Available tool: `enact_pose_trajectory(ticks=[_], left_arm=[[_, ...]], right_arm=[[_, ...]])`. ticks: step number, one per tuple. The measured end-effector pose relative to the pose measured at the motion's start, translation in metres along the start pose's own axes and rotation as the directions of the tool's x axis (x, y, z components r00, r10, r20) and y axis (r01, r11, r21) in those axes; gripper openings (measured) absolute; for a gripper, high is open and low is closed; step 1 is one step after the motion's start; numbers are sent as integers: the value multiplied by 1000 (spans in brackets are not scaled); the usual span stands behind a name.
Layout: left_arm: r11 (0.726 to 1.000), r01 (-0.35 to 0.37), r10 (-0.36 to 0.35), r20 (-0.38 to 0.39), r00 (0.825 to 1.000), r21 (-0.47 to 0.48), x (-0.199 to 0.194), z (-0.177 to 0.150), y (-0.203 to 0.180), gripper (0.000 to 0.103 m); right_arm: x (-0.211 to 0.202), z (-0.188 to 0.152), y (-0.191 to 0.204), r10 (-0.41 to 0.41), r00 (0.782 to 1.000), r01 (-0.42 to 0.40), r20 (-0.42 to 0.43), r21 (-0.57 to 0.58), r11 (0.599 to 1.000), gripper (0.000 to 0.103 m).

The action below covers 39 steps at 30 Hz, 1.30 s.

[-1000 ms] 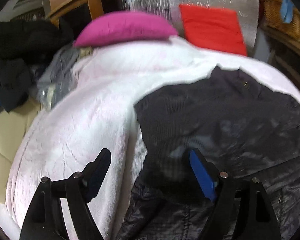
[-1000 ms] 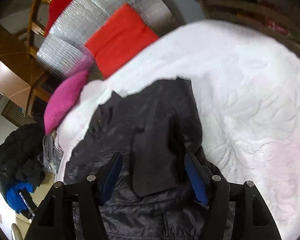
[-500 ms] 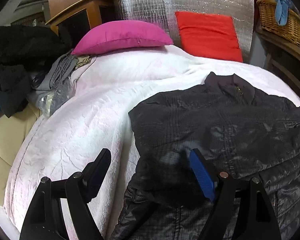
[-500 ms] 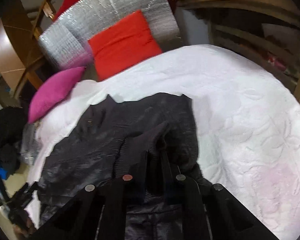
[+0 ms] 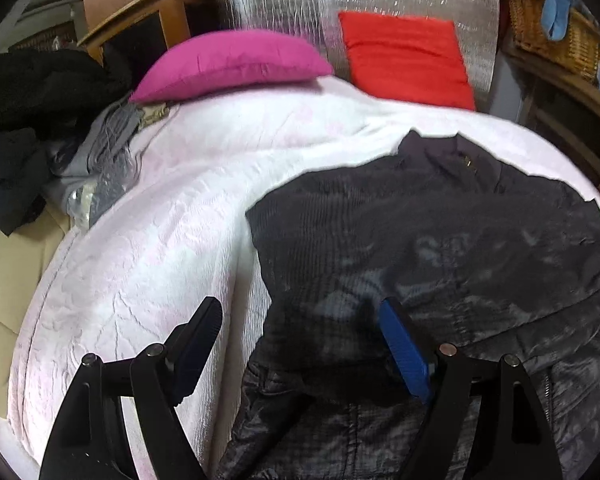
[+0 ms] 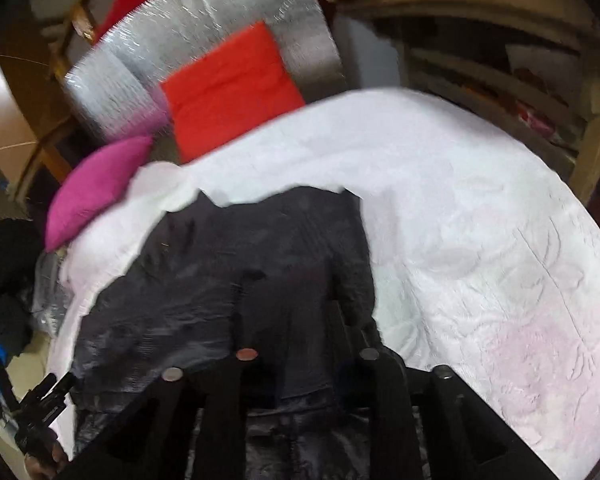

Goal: Fold large clothes

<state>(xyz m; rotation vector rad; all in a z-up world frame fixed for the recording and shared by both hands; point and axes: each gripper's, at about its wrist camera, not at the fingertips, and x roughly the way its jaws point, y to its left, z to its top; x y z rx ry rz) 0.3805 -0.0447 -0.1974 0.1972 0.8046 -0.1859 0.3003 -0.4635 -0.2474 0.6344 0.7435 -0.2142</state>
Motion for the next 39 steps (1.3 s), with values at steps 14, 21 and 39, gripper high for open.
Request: enact_pose_trajectory(ticks=[14,21,39], left_arm=[[996,18,-6,-134,991,82,32,-15,-18,82],[998,42,-38,-91,995,37,18,-10,-8,81],[995,55,-50,-67,997,85,14,-8,-17,81]], right_arm=[[57,-41,54,-47,985,6,-169,-232,973,50],[43,-41,55,-4,988,-31,-155,-224,974,49],[37,-53,56,22,977,-80,-213,-270,960,50]])
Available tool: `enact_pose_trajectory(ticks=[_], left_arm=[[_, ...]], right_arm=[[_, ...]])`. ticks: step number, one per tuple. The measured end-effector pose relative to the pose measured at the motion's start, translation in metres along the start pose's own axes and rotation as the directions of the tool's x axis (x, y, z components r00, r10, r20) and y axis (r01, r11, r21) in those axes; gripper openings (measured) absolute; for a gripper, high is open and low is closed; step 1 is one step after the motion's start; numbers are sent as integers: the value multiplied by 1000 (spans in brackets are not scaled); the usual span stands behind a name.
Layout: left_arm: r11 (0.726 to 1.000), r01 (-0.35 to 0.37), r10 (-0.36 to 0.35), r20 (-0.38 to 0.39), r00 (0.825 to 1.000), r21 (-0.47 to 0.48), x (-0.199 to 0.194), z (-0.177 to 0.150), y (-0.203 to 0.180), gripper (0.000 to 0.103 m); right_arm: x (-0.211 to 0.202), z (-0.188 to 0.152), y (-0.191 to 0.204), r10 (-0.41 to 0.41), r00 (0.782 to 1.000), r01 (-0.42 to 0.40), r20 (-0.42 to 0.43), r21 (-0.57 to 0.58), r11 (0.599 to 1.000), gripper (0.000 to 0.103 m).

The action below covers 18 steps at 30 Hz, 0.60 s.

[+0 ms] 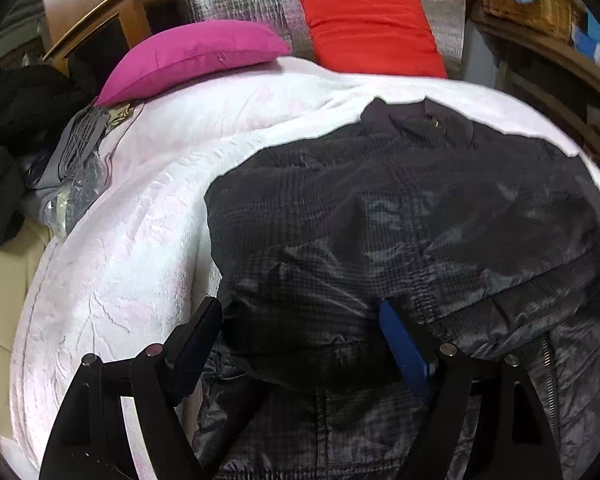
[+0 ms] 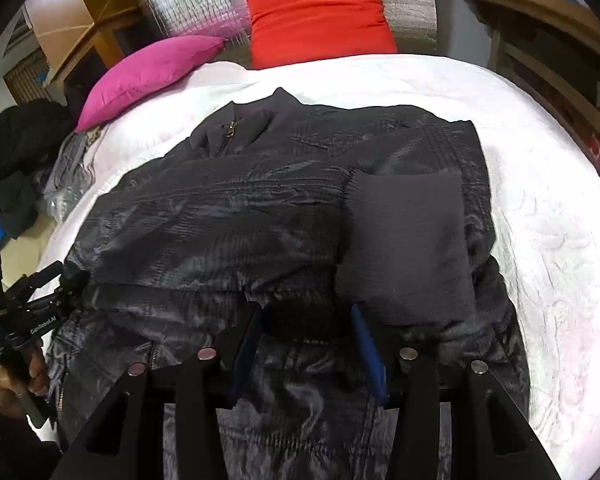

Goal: Fold large clothes

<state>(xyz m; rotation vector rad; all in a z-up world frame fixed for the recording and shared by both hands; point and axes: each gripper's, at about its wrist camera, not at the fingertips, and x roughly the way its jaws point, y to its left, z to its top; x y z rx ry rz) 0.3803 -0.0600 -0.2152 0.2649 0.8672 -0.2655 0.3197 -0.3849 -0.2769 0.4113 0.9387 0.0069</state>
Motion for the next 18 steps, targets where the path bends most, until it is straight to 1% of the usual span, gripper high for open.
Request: enact_pose_trajectory(ticks=[3,5,7,9,11,12,14,16,18], left_arm=[[1000,10,-10,34,999,2,-13,0,0,81],[1000,-7,6,55,998,13,-19,0,2,81],[999,-37,37,72,997,1,-22,0,10,81],[997,-56,59,68,996,-47,-18,2,20,81],[991,-65,71,53,996,-118,-12,6,33,81],[984,-65,73,43,996,-163,-8,9,41,81],[974,-62,72,39,997,-219,-3,13,52,81],[966,-68,77,28,997,-250,2,16,56,81],[967,-76,82,11,997,-245,7,16,54,81]], right_arm=[[-12,-4,-8,-11,1000,11,14,4,1000,50],[-21,-6,-14,-24,999,23,25,17,1000,50],[-34,-7,-30,-32,998,28,62,67,997,51],[-44,-4,-48,-27,994,12,105,133,991,51],[-44,2,-60,-21,991,-3,130,183,983,51],[-42,8,-65,-18,990,-12,143,207,978,51],[-36,20,-70,-13,986,-27,167,236,971,51],[-26,33,-72,-33,984,-12,175,247,969,51],[-16,41,-72,-29,983,-17,179,250,968,51]])
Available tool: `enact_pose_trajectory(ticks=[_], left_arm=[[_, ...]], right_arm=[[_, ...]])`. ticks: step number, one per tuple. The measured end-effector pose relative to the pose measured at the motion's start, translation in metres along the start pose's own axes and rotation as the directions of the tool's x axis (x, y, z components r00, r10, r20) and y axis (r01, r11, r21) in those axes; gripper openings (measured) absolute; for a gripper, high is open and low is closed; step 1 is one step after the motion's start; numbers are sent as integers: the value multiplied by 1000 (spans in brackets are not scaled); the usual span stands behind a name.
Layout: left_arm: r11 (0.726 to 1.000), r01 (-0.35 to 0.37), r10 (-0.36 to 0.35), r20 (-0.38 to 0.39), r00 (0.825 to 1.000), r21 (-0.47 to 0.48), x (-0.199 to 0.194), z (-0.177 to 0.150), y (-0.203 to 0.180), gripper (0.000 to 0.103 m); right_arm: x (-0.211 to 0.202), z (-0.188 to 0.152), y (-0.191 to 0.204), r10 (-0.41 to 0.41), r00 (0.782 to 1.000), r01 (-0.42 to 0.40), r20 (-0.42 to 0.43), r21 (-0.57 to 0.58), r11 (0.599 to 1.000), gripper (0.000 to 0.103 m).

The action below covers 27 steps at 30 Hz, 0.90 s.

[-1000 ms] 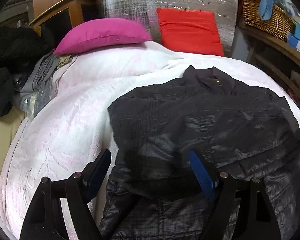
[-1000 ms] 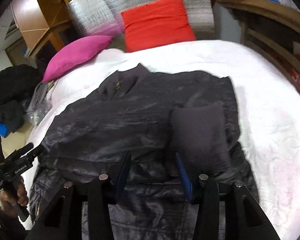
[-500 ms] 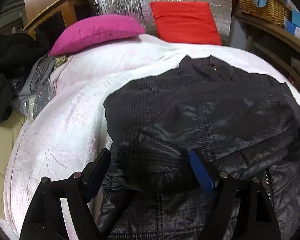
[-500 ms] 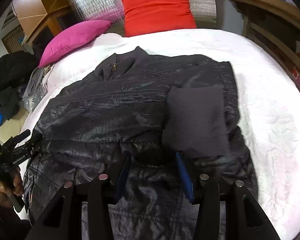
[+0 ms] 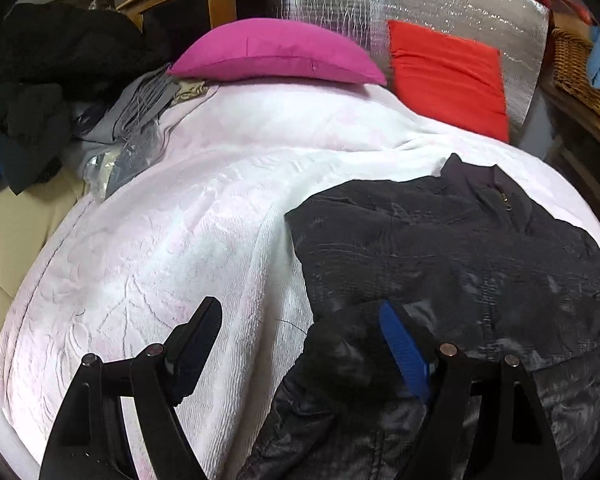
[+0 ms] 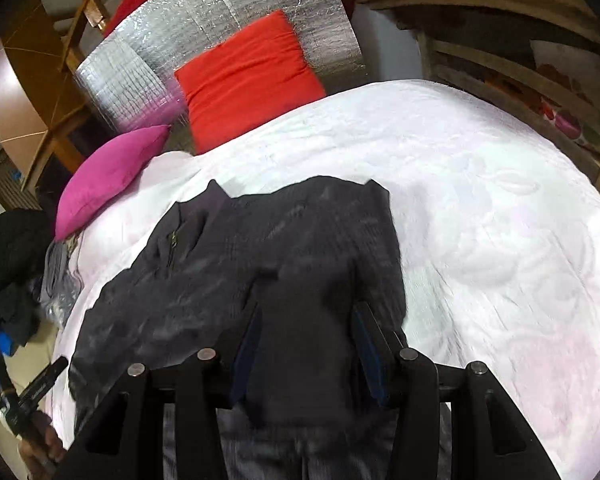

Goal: Fold large clothes
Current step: 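Grasp the jacket hem with both grippers, then lift the hem with both grippers and fold it toward the collar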

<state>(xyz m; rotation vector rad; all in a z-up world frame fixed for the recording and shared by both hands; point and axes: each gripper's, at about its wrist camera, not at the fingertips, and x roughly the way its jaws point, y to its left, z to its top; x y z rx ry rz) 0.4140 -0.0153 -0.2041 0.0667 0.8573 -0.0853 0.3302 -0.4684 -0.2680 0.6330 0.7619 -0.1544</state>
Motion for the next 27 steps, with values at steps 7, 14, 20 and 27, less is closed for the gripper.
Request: enact_pose_trajectory(ticks=[7,14,20,27], left_arm=[[998,-25,31,-102,994,66,23,-13,-8,82],[999,22,-20,-61,998,27,-4,-13,-2,81],[995,45,-46,4,999,83,-35,-27,-4,81],[991,76,-84,68,994,111,-74,-64,3,82]], right_arm=[[51,1,-7,-37,994,39,-101,21,999,51],[6,-7,1,-18,998,17,-65,-22,1000,51],[-48,-36,-1,31,999,-35,-42,-79,996,55],[-92,-81,-36,46,998,-46,-40,2,999,59]])
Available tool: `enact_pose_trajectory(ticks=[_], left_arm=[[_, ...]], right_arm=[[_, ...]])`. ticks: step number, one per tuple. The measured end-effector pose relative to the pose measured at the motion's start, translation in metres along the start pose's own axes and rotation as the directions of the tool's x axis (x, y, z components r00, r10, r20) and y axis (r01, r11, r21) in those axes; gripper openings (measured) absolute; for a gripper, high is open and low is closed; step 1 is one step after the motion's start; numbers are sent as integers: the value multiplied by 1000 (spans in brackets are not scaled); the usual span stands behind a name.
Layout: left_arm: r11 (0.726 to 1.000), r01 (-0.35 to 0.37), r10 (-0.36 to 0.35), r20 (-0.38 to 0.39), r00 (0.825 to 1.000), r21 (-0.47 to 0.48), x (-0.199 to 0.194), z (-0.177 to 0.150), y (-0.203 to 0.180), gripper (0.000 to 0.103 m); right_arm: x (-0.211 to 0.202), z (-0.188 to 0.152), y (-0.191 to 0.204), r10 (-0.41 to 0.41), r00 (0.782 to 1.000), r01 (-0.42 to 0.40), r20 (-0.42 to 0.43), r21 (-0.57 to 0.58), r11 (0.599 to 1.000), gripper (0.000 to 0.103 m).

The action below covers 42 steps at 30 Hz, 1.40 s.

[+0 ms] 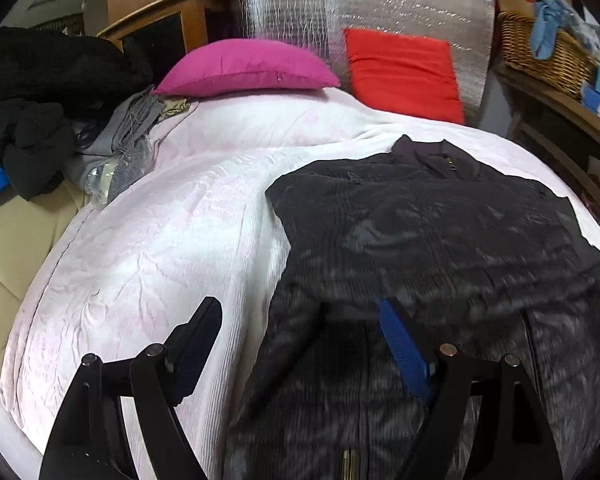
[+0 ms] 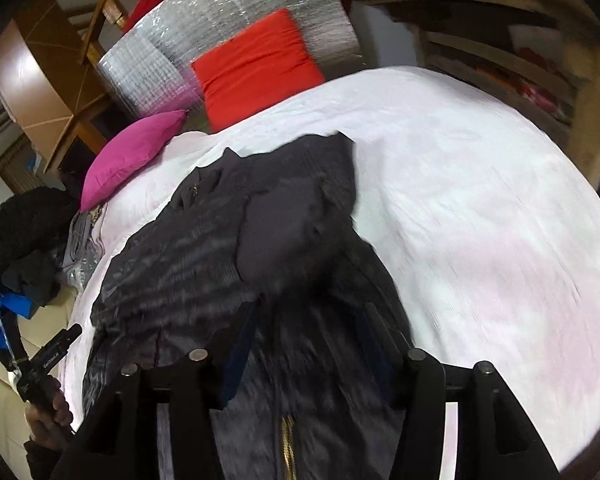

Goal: Fold large clothes
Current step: 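Lift the hem with both grippers and fold it toward the collar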

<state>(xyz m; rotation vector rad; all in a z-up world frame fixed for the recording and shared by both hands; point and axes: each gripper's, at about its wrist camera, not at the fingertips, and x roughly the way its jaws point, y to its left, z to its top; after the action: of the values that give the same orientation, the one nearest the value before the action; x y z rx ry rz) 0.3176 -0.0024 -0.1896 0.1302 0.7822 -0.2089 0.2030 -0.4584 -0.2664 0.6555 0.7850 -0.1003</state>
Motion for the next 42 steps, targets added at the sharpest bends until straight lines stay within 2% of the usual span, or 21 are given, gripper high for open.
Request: enact_pose_trajectory(ticks=[7,11,17,20,24,28,31,33,34,35,37,38,39,40,42], left_arm=[[1000,0,-1,-39,999,-6,-25,-54,7,82],[1000,19,-20,-56,998,-20,-46,-89,16,82],[985,100,-119,-133,984,-141,-70,-142,33,82],[973,130,-166,-187,968,-188,-74,-165,35,82],[950,162,-229,-245,942,-267,-75,-190,39,82],[913,178,-303,-318,898,-368,-67,-213,44,84],[900,167,-319,-351,880,-402,-59,-219,46,84],[903,163,-317,-360,877,-397,-57,-221,44,84],[904,168,-316,-349,882,-393,-58,-221,43,83],[906,174,-314,-335,889,-386,-60,-222,43,82],[910,207,-327,-314,891,-360,-64,-219,37,52],[916,208,-321,-313,894,-343,-65,-217,33,50],[926,204,-305,-308,901,-318,-67,-217,29,48],[929,206,-302,-305,903,-309,-68,-217,27,45],[923,216,-313,-297,902,-318,-69,-216,26,45]], right_arm=[[-29,-58,-40,23,997,-17,-68,98,995,59],[-37,-93,-48,27,991,-15,-131,96,995,61],[-42,-142,-43,40,970,-22,-241,73,997,66],[-35,-163,-33,-1,948,12,-317,34,999,69],[-22,-184,-25,-66,930,65,-363,-17,998,72],[-6,-196,-35,3,909,41,-418,96,995,73],[-2,-200,-39,27,909,27,-415,123,992,75],[-3,-202,-39,39,909,16,-414,128,992,74],[-3,-202,-42,41,910,11,-412,124,992,71],[-5,-203,-42,43,913,7,-406,120,993,63],[-10,-205,-39,49,916,-7,-397,106,994,51],[-14,-206,-36,41,919,-7,-393,87,996,38],[-18,-206,-32,37,920,-10,-391,70,997,34],[-23,-207,-27,23,921,-7,-389,43,999,30],[-31,-208,-18,14,923,-18,-384,-5,1000,30]])
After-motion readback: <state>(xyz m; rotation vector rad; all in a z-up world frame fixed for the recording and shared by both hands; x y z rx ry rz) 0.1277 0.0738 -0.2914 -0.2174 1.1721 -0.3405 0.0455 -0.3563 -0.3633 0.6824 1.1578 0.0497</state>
